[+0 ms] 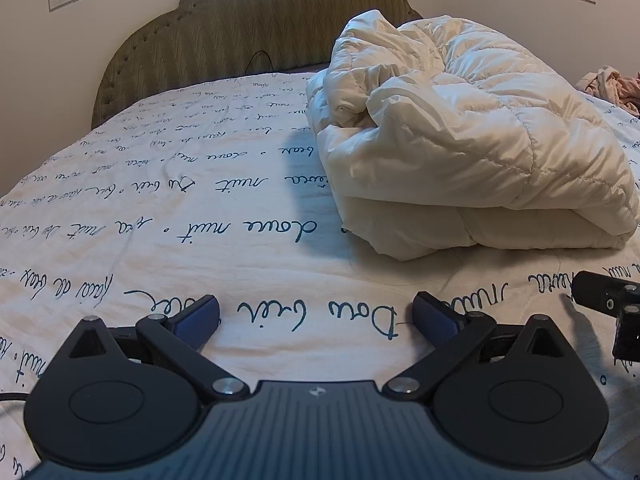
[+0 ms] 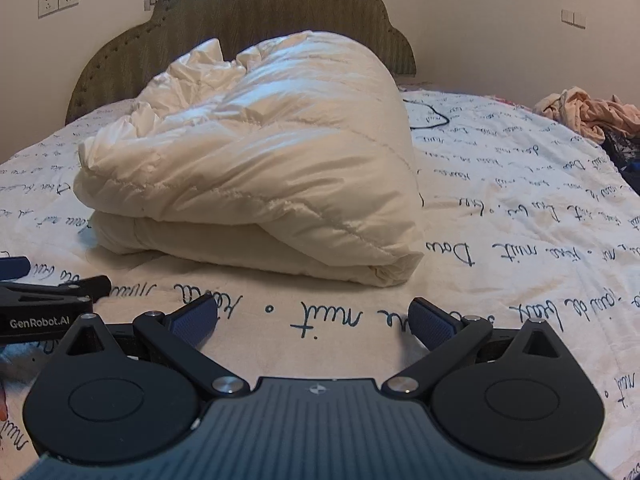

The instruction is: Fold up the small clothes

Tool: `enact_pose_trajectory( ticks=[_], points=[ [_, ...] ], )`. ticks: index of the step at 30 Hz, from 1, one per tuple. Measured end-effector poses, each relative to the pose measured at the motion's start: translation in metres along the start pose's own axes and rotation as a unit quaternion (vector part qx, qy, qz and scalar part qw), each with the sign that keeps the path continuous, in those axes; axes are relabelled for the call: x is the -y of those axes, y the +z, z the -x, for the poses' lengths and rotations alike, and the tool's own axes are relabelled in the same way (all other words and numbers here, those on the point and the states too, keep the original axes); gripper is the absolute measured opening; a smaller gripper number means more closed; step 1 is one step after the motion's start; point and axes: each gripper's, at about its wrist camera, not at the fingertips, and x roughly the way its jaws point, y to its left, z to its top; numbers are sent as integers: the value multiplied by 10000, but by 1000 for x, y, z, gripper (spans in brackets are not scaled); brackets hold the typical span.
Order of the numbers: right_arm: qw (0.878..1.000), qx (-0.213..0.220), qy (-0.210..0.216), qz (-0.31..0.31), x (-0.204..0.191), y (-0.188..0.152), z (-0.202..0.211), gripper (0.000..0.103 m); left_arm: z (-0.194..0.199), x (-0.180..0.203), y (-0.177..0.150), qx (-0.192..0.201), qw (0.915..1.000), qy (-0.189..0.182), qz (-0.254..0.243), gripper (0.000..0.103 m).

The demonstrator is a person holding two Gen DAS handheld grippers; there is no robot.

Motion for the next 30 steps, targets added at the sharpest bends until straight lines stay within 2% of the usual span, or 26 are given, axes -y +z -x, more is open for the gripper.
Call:
enact_pose_trajectory(
  ticks=[4, 30],
  points=[
    [9997, -253, 14, -36, 3, -3, -13, 103, 0, 0, 0, 6, 10000, 5, -7, 103],
    [9996, -270, -9, 20, 0, -6, -13, 103, 1, 1, -1, 16, 10000, 40, -43, 103]
  ],
)
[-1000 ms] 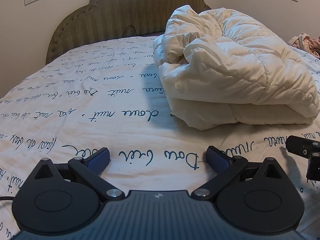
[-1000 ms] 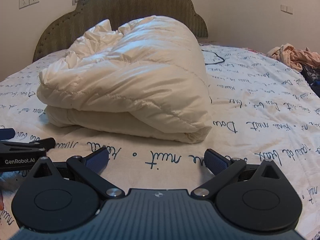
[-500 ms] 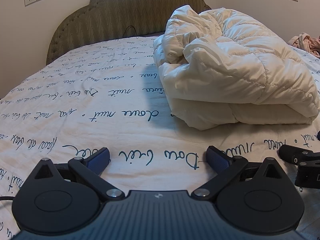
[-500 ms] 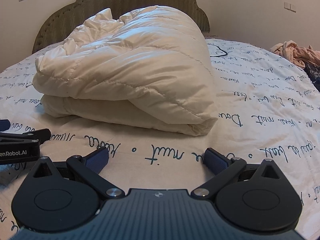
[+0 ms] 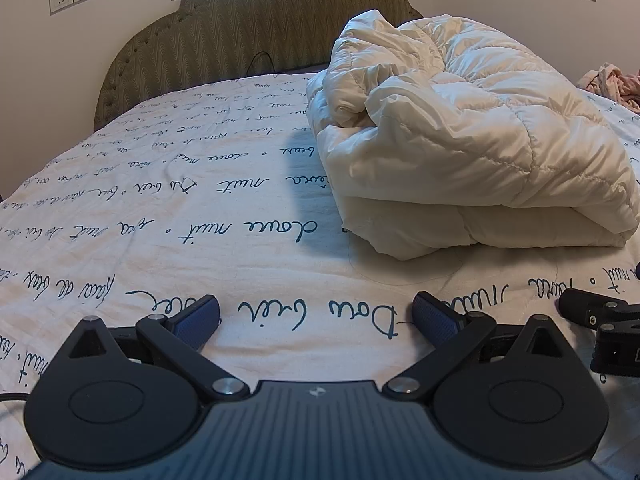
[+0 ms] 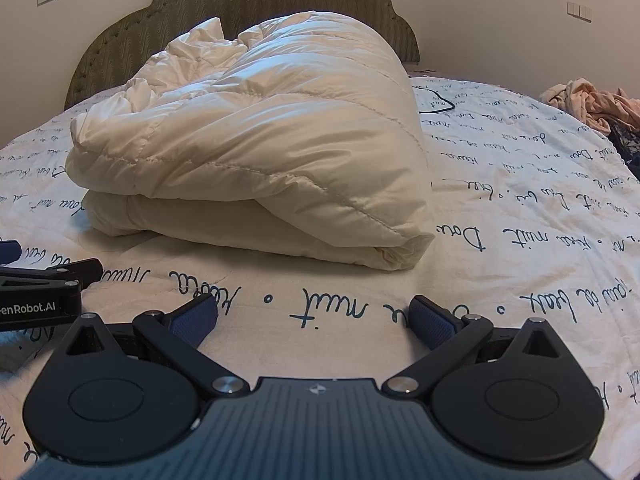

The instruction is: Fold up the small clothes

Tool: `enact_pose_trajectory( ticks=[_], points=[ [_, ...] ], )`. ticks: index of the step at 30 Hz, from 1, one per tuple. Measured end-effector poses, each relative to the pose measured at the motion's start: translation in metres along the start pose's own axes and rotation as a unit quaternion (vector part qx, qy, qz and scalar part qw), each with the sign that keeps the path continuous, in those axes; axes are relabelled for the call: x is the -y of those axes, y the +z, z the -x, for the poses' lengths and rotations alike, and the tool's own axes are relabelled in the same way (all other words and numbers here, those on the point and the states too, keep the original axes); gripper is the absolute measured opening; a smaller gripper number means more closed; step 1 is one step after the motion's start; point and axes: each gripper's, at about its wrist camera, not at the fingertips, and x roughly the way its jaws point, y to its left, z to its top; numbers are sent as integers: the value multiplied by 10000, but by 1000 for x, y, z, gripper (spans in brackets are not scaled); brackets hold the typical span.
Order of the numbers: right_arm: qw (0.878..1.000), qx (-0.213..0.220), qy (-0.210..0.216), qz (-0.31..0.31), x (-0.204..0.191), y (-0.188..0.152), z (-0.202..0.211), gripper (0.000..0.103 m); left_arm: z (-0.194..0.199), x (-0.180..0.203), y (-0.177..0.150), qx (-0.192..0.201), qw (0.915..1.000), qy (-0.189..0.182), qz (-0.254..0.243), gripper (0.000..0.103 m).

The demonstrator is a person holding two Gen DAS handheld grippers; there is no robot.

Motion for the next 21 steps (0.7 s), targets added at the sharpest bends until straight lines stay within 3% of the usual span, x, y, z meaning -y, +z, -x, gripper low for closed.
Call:
enact_pose_trajectory(
  ticks=[21],
  points=[
    [10000, 17, 18, -35, 1, 0, 0, 103, 1, 2, 0, 0, 10000, 28, -6, 103]
  ],
)
